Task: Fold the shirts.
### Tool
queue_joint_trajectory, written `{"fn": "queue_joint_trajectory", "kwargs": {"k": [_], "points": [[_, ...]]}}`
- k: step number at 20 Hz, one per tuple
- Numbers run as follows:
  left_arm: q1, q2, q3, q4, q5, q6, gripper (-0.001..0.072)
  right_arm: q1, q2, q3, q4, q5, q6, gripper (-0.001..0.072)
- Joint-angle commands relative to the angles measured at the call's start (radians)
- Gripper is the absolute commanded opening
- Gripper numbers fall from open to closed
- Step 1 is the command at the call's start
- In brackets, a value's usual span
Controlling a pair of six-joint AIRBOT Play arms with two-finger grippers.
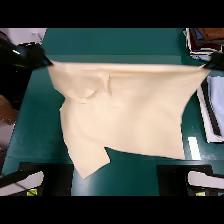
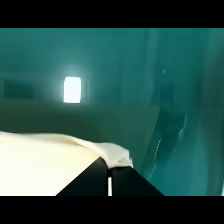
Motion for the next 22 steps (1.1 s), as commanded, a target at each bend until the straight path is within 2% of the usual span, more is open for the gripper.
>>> {"fn": "queue_joint_trajectory", "kwargs": {"k": [1,4,6,8,12,15,19,22], "points": [[0.0,-0.209,-0.058,-0.043,0.148,0.016,0.0023,0.037,-0.191,-0.02,0.012,-0.065,0.001,0.0014],[0.0,-0.284,-0.057,-0.158,0.355,0.089,0.0023,0.06,-0.307,0.098,0.014,-0.124,0.001,0.0015],[0.0,-0.287,-0.057,-0.186,0.414,0.113,0.0023,0.061,-0.349,0.179,0.015,-0.132,0.002,0.0014],[0.003,-0.285,-0.045,-0.158,0.367,0.114,0.0023,0.061,-0.355,0.224,0.013,-0.113,0.002,0.0014],[0.002,-0.254,-0.042,0.026,0.118,0.1,0.0022,0.061,-0.286,0.15,-0.031,-0.035,0.001,0.0014],[0.003,-0.204,-0.131,0.105,0.097,0.085,0.0022,0.065,-0.177,-0.056,-0.048,-0.087,0.001,0.0014],[0.002,-0.185,-0.272,0.103,0.098,0.086,0.0023,0.075,-0.031,-0.359,-0.033,-0.234,0.002,0.0015],[0.003,-0.185,-0.336,0.088,0.096,0.067,0.0026,0.074,0.029,-0.492,0.026,-0.29,0.002,0.0016]]}}
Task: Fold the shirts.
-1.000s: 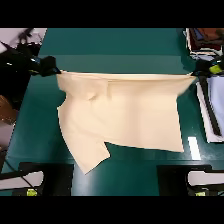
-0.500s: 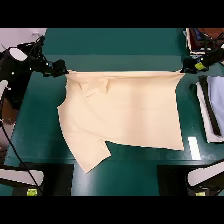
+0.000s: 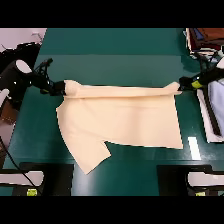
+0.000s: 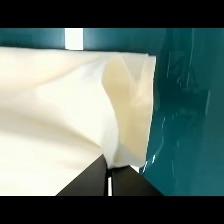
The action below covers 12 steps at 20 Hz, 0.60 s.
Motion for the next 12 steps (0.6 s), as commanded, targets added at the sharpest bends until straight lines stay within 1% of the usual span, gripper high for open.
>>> {"fn": "queue_joint_trajectory", "kwargs": {"k": [1,2,3,4,5,7,9,11,12], "points": [[0.0,0.007,-0.068,-0.007,-0.014,-0.032,0.021,0.002,0.081,-0.171,0.077,-0.087,0.0,0.0045],[0.0,0.014,-0.068,-0.016,-0.017,-0.034,0.0521,0.002,0.088,-0.186,0.112,-0.085,0.0,0.023],[0.0,0.033,-0.068,-0.019,-0.024,-0.035,0.0522,-0.007,0.088,-0.188,0.144,-0.065,0.0,0.0364],[0.0,0.063,-0.068,-0.011,-0.035,-0.034,0.0491,-0.017,0.088,-0.181,0.165,-0.022,0.0,0.0364],[0.0,0.11,-0.07,0.021,-0.056,-0.034,0.0491,-0.026,0.093,-0.172,0.168,0.029,0.0,0.0364],[0.0,0.235,-0.124,0.103,-0.106,-0.039,0.0491,-0.049,0.144,-0.193,0.161,0.074,-0.001,0.0364],[0.0,0.364,-0.24,0.155,-0.169,-0.075,0.0491,-0.083,0.226,-0.24,0.163,0.064,-0.001,0.0364],[0.0,0.488,-0.395,0.134,-0.217,-0.113,0.0493,-0.106,0.307,-0.288,0.163,0.045,-0.001,0.0364],[0.0,0.542,-0.472,0.114,-0.218,-0.125,0.0492,-0.117,0.347,-0.309,0.163,0.035,-0.001,0.0364]]}}
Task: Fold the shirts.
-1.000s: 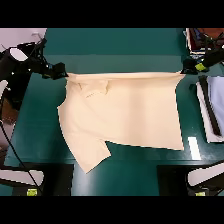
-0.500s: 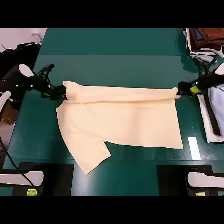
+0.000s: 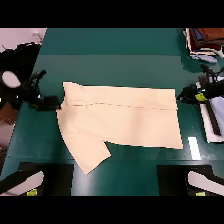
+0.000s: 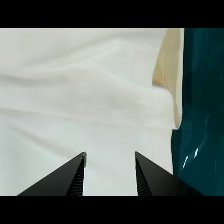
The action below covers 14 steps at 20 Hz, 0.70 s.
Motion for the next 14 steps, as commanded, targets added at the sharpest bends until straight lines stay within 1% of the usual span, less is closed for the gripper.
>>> {"fn": "queue_joint_trajectory", "kwargs": {"k": [1,3,7,12,13,14], "points": [[-0.001,0.206,-0.25,-0.019,-0.054,-0.063,0.0493,-0.037,0.127,-0.069,0.009,-0.018,0.0,0.0364],[0.0,0.27,-0.375,-0.089,-0.032,-0.081,0.0492,-0.042,0.167,-0.073,0.009,-0.023,0.0,0.0364],[-0.001,0.286,-0.533,-0.227,0.04,-0.079,0.0492,-0.042,0.211,-0.073,0.009,-0.032,0.0,0.0364],[-0.001,0.286,-0.616,-0.303,0.136,-0.077,0.0491,-0.042,0.224,-0.073,0.017,-0.02,0.0,0.0364],[-0.001,0.286,-0.618,-0.315,0.141,-0.057,0.049,-0.041,0.224,-0.073,0.017,-0.016,0.0,0.0364],[-0.001,0.286,-0.618,-0.328,0.143,-0.042,0.0409,-0.042,0.224,-0.073,0.017,-0.002,0.0,0.0364]]}}
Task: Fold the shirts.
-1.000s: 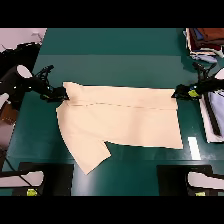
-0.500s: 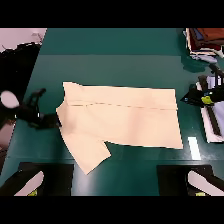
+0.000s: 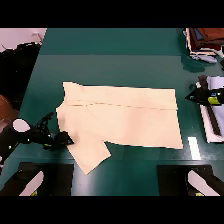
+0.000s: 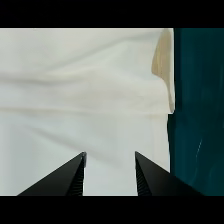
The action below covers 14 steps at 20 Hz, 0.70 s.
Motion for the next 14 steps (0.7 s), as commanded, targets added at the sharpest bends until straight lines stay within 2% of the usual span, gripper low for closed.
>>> {"fn": "queue_joint_trajectory", "kwargs": {"k": [1,2,6,7,8,9,14], "points": [[0.001,0.004,-0.027,-0.068,0.041,0.051,0.0142,-0.006,0.006,0.0,-0.011,0.05,-0.001,0.0364],[0.0,0.004,-0.023,-0.091,0.037,0.08,0.0029,-0.02,0.006,-0.002,-0.037,0.086,-0.003,0.0364],[0.0,0.015,0.052,-0.106,0.005,0.098,0.0022,-0.163,0.065,-0.163,-0.149,0.188,-0.004,0.0366],[0.001,0.015,0.074,-0.106,0.0,0.102,0.0022,-0.209,0.085,-0.229,-0.178,0.195,-0.004,0.0401],[0.0,0.015,0.092,-0.108,-0.001,0.109,0.0022,-0.253,0.101,-0.296,-0.192,0.198,-0.004,0.0534],[0.0,0.015,0.104,-0.109,0.001,0.109,0.0022,-0.305,0.109,-0.362,-0.187,0.203,-0.003,0.0563],[0.0,0.015,0.114,-0.114,0.019,0.117,0.0023,-0.382,0.06,-0.554,-0.086,0.199,-0.003,0.0549]]}}
